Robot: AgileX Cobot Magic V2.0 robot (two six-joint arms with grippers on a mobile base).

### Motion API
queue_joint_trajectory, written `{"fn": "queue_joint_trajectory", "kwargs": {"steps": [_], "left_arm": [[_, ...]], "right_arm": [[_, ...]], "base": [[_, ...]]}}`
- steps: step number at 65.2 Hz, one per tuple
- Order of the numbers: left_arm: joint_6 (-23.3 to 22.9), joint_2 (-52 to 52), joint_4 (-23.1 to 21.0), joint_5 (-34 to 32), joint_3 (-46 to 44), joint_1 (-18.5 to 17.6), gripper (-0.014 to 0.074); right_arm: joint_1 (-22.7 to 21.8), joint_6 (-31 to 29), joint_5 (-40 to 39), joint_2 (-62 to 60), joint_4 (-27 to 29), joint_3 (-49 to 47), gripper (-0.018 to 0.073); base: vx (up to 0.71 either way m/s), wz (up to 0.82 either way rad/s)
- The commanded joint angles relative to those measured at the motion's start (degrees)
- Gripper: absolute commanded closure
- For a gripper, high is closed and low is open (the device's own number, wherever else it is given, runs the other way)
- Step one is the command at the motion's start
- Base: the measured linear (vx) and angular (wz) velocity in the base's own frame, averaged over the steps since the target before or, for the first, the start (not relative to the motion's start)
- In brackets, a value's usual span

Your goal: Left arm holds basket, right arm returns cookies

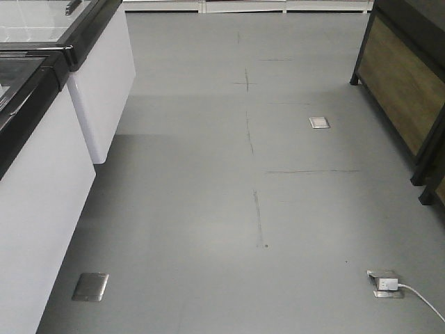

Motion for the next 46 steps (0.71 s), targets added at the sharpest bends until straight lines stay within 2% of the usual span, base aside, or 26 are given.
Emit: {"fn": "queue_joint_trajectory", "kwargs": {"steps": [1, 11, 36, 41, 46], "left_arm": [[-0.3, -0.6, -0.8, -6.5, -1.4, 0.0, 0.0602], [-0.3, -0.6, -0.8, -11.3, -1.4, 0.0, 0.0602], [0.0, -0.6, -0.8, -39.3, -1.5, 0.0, 0.0602], [0.0, -0.6, -0.8, -42.1, -1.8, 0.0, 0.0602], [0.2, -0.6, -0.7, -41.8, -2.7, 0.0, 0.0602]], "right_arm": [[-0.2, -0.2, -4.2, -0.7, -0.2, 1.1, 0.0565], [-0.2, -0.2, -4.2, -0.7, -0.2, 1.1, 0.0565], [-0.2, -0.2, -4.2, -0.7, -0.2, 1.1, 0.0565], [-0.2, -0.2, -4.2, -0.7, -0.2, 1.1, 0.0565], [-0.2, -0.2, -4.2, -0.7, -0.2, 1.1, 0.0565]], "base": [[0.0, 0.0], [0.0, 0.0], [0.0, 0.0], [0.0, 0.0], [0.0, 0.0]]}}
